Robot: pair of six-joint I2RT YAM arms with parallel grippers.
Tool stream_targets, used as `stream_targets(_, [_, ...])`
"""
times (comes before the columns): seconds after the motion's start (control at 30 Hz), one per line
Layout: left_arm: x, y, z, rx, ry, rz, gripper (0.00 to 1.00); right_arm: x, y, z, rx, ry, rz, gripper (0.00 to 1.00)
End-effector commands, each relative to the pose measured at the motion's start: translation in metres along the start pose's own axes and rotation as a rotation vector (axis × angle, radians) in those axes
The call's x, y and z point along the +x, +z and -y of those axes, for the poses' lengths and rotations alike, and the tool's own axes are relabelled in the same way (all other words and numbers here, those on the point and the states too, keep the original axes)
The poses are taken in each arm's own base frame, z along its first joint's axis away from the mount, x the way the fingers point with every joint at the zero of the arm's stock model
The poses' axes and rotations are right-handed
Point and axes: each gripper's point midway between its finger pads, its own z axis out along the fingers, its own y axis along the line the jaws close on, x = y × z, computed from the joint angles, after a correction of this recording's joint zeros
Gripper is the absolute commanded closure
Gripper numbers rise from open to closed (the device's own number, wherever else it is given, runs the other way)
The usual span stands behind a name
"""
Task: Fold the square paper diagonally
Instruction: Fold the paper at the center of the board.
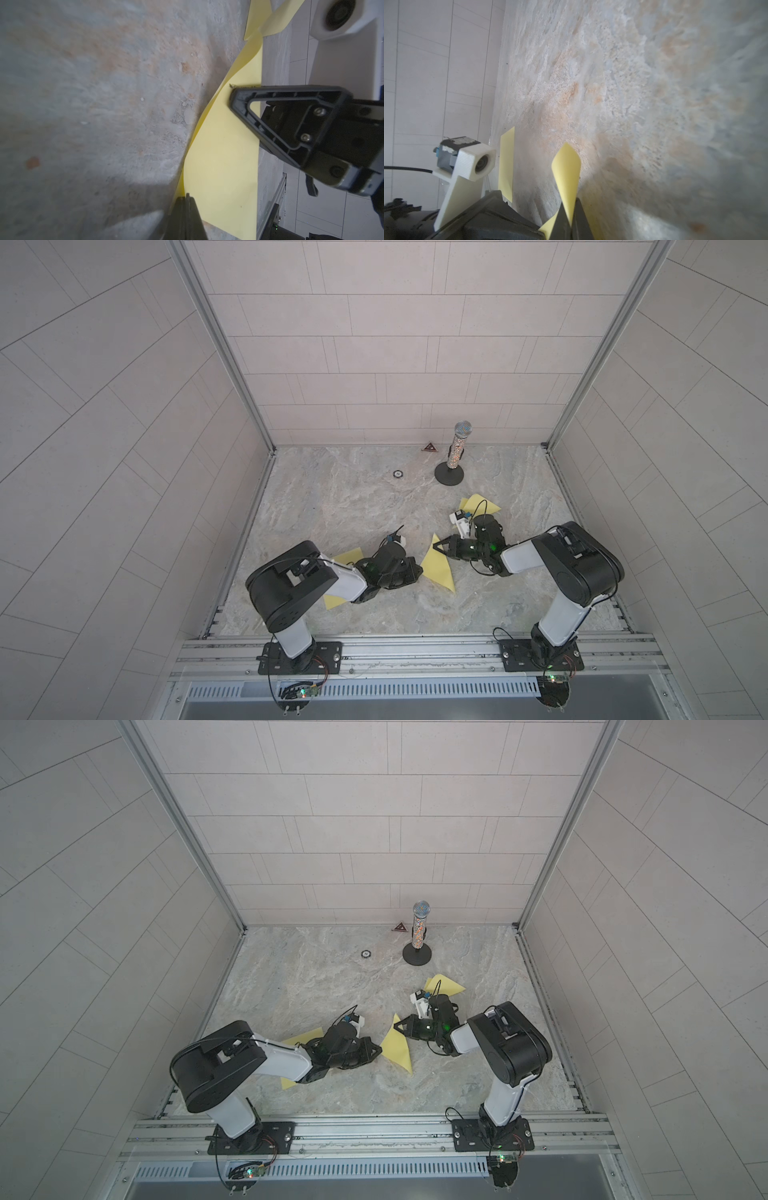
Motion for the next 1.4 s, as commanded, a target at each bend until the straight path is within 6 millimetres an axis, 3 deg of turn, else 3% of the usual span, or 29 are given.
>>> stream_targets(0.0, [0.027, -0.001, -0.058, -0.203, -0.017, -0.089, 0.98, -0.008, 0.000, -0.006, -0.037, -0.016, 0.031, 0.77])
stream_targets(0.1, [0.027, -0.001, -0.058, -0.203, -0.016, -0.090, 0.98, -0.010, 0.000, -0.007, -0.040, -0.021, 0.033, 0.71])
stream_targets(0.5, [0.027, 0.000, -0.058, -0.203, -0.014, -0.090, 0.98, -0.023, 0.007, -0.005, -0.040, -0.031, 0.049, 0.76])
stream_targets(0.6, [0.027, 0.000, -0.059, -0.203, -0.013, -0.089, 0.98, -0.025, 0.008, -0.004, -0.036, -0.035, 0.052, 0.81])
stream_targets(0.7, [0.027, 0.000, -0.059, -0.204, -0.010, -0.088, 0.98, -0.026, 0.008, -0.004, -0.027, -0.043, 0.057, 1.00])
stream_targets(0.83, [0.026, 0.000, -0.059, -0.202, -0.010, -0.086, 0.98, -0.029, 0.007, -0.007, -0.034, -0.050, 0.064, 1.00])
stream_targets(0.97, [0.027, 0.000, -0.059, -0.202, -0.011, -0.085, 0.98, -0.033, 0.006, -0.008, -0.025, -0.063, 0.070, 0.74])
stream_targets(1.07, [0.027, 0.000, -0.059, -0.201, -0.011, -0.085, 0.98, -0.035, 0.007, -0.008, -0.024, -0.065, 0.070, 0.73])
stream_targets(1.13, [0.027, 0.000, -0.059, -0.202, -0.012, -0.087, 0.98, -0.035, 0.008, -0.008, -0.026, -0.065, 0.068, 0.77])
stream_targets(1.27, [0.026, 0.000, -0.059, -0.202, -0.012, -0.084, 0.98, -0.037, 0.009, -0.009, -0.029, -0.064, 0.070, 1.00])
stream_targets(1.37, [0.026, 0.000, -0.059, -0.202, -0.013, -0.084, 0.98, -0.038, 0.008, -0.011, -0.028, -0.064, 0.071, 1.00])
